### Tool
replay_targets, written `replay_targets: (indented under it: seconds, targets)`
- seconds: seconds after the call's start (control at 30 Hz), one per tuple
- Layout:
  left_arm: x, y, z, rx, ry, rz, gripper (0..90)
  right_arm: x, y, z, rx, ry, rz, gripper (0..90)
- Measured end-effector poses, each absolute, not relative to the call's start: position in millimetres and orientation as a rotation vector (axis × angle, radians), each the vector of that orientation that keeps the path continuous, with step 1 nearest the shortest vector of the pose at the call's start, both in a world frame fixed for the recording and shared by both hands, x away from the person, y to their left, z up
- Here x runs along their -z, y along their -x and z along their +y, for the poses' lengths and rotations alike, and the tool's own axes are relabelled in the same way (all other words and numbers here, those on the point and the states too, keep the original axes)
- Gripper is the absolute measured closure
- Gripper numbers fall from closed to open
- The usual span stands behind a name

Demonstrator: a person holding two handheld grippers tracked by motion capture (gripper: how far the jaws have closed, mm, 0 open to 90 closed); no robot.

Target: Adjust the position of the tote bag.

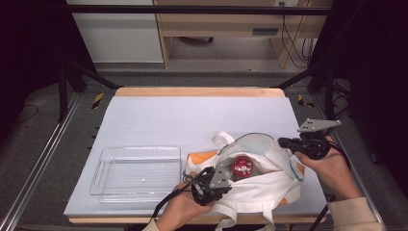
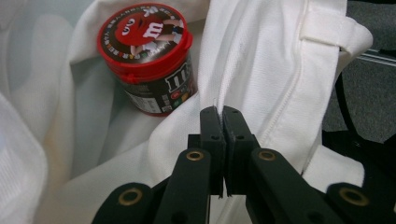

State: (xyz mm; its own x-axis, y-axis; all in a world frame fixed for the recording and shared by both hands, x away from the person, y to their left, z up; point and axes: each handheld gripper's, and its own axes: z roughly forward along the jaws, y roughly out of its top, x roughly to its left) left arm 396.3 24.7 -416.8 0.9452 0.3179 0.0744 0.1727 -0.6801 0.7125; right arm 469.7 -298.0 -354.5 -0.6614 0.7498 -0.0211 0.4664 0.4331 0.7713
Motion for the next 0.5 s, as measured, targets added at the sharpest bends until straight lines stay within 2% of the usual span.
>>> replay_targets:
  seconds: [0.33,0.43,0.47,0.5]
  targets:
    - [421,-393,27,-0.256,-2.319,0.347,89.0,361,-476,-302,-1.07,-1.087,2.311,86.5]
    - [421,-393,26,-0.257,-2.311,0.353,89.0,355,-477,-299,-1.106,-1.038,2.318,78.4]
    - [420,-394,26,-0.263,-2.315,0.347,89.0,354,-477,-298,-1.113,-1.028,2.321,74.1]
    - [420,-393,26,-0.267,-2.315,0.348,89.0,349,-479,-294,-1.109,-0.991,2.314,66.1]
